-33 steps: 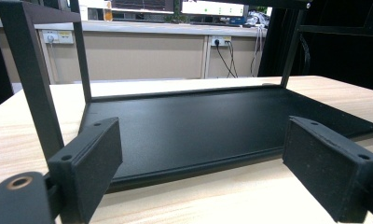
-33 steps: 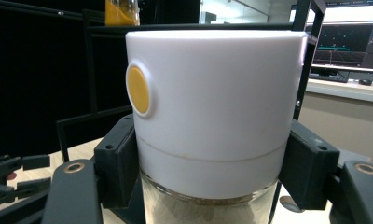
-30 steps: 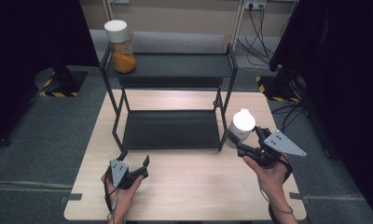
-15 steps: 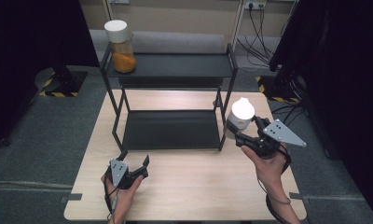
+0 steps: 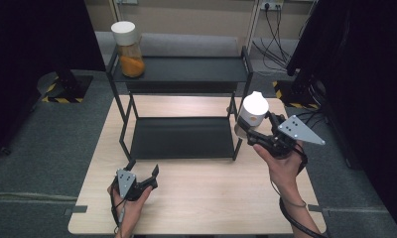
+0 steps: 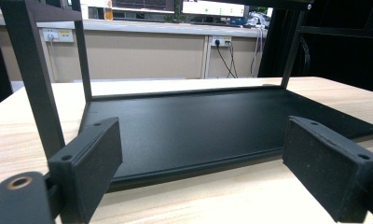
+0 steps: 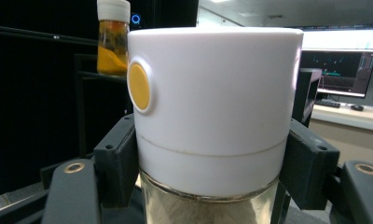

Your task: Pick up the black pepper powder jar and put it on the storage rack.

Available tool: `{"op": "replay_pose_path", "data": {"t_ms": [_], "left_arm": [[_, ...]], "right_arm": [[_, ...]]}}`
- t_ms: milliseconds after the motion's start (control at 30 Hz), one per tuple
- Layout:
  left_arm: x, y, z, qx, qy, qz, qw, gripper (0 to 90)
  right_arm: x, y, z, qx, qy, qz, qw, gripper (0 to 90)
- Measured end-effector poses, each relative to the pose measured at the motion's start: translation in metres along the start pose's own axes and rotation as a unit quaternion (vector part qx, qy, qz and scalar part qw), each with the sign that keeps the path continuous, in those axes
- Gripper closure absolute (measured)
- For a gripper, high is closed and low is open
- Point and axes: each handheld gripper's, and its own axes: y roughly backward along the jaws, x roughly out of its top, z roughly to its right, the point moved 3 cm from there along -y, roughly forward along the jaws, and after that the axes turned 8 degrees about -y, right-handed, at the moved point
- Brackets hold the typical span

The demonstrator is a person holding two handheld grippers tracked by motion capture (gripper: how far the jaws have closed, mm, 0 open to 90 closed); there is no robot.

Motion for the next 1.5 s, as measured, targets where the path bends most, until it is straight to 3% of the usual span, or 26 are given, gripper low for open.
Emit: {"op": "replay_pose_path", "data": {"t_ms": [1500], "left_arm": [[0.000,0.000,-0.001,-0.003,0.002,-0.001,1.0000,11.2]], "right_arm": [[0.059,-0.065,-0.007,-0.007,0.009,0.014,0.9998,31.0]]}}
